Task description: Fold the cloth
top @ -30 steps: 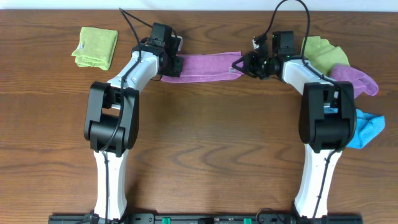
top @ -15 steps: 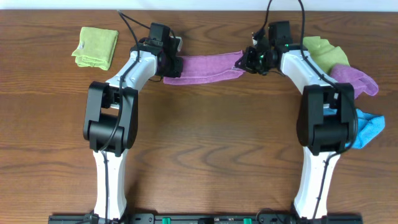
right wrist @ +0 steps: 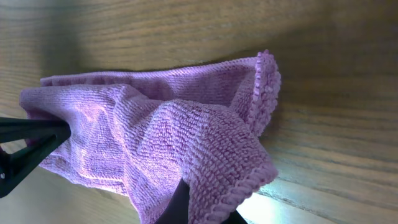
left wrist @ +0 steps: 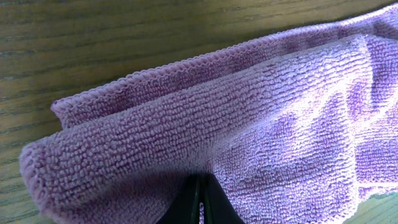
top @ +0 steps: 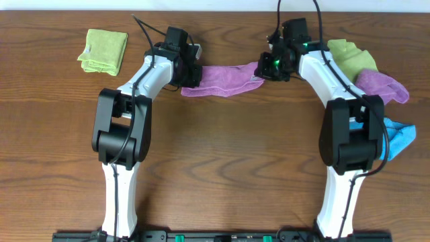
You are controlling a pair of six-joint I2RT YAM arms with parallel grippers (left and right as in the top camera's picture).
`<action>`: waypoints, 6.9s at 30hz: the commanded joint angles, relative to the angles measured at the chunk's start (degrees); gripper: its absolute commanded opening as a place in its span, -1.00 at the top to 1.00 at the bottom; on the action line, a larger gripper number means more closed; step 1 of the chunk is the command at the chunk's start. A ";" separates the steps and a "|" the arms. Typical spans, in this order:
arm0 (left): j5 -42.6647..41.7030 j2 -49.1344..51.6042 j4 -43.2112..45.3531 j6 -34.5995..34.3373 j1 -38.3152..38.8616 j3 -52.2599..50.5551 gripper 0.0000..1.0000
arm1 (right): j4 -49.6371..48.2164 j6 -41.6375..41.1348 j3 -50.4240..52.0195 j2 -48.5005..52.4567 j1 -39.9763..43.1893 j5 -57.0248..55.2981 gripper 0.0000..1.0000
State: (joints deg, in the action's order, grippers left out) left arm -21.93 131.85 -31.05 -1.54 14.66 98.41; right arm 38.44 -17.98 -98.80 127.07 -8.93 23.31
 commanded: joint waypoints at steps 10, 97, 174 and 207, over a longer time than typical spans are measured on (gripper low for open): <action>-0.59 -0.24 -1.09 -0.63 1.03 -0.74 0.89 | 0.76 5.01 -6.21 -2.14 -10.25 -8.04 0.96; 0.85 -20.13 -18.01 6.34 -23.37 3.02 0.88 | -15.72 22.73 -6.21 6.38 -31.65 -29.81 0.69; -22.73 -14.08 41.86 -24.39 -14.93 -38.21 -0.91 | 18.53 10.99 46.51 -80.63 7.15 -24.28 -0.98; -37.24 2.47 73.92 -52.76 -11.32 -8.59 0.88 | 12.28 5.14 53.37 -80.94 7.15 -14.25 -0.98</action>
State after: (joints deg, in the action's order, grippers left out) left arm -57.06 135.20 42.37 -52.53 3.84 83.29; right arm 50.68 -11.81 -45.25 46.11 -2.15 8.51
